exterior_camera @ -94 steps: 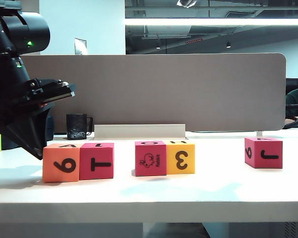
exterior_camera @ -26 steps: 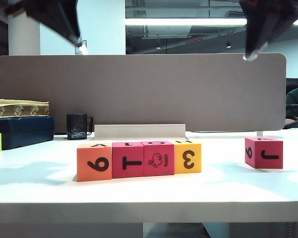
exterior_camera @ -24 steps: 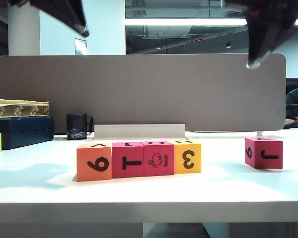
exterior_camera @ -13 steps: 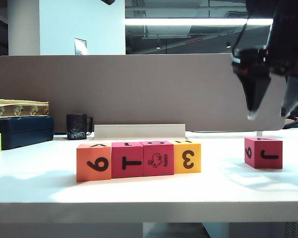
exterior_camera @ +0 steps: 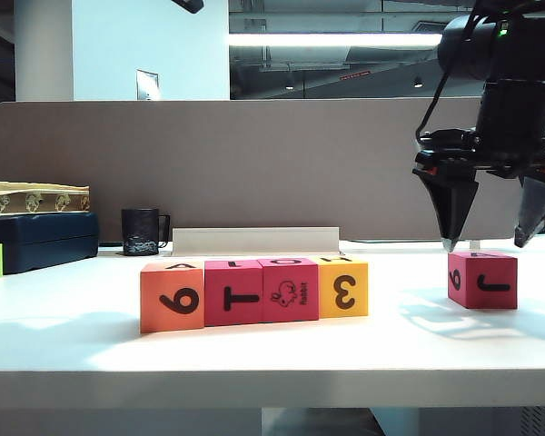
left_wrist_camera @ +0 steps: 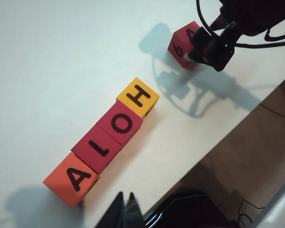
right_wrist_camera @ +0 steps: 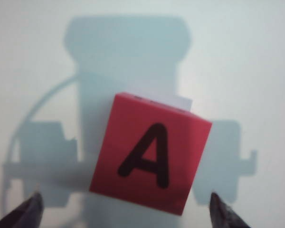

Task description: Select the appropriate blocks from the scattered letter blocks on the table and arrange them in a row to spell out "ALOHA".

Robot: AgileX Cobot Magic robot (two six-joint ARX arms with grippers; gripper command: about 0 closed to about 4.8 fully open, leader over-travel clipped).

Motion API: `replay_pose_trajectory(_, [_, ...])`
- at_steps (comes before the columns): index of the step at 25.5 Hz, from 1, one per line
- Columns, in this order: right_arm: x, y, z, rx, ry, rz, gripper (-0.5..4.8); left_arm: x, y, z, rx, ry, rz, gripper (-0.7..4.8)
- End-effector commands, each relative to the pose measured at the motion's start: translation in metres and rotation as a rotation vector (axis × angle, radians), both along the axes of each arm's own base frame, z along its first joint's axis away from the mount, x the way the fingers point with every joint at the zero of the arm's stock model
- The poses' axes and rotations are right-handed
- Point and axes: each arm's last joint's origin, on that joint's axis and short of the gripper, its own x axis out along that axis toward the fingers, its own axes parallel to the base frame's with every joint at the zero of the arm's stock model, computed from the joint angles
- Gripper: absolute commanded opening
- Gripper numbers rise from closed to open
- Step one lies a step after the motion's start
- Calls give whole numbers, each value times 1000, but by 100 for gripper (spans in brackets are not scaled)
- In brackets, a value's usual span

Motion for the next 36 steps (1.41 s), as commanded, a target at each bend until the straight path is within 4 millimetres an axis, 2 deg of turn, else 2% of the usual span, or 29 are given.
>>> replay_pose_trajectory(1, [5, -4, 3, 12, -45, -21, 440, -2, 1, 2, -7, -7, -3, -6])
replay_pose_trajectory(8, [9, -8, -2, 17, -36, -31, 440, -2, 2, 4, -13, -15, -2, -6])
replay_pose_trajectory(15, [14, -7, -17, 10, 17, -36, 432, -2, 2, 4, -14, -17, -2, -6])
replay_pose_trajectory(16, [14, -7, -18, 10, 20, -36, 410, -2, 2, 4, -14, -17, -2, -6])
replay_pose_trajectory(19, [14, -6, -18, 10, 17, -35, 289, -2, 2, 4, -14, -17, -2, -6])
replay_pose_trajectory(21, [14, -6, -18, 11, 17, -36, 246, -2, 2, 4, -14, -17, -2, -6])
replay_pose_trajectory(25, [14, -6, -18, 33, 28, -26, 246, -2, 2, 4, -14, -17, -2, -6])
replay_pose_trajectory(30, [11, 2, -18, 193, 74, 45, 247, -2, 2, 4, -14, -18, -1, -6])
replay_pose_trajectory(36, [7, 15, -18, 219, 92, 92, 247, -2, 2, 4, -15, -18, -2, -6])
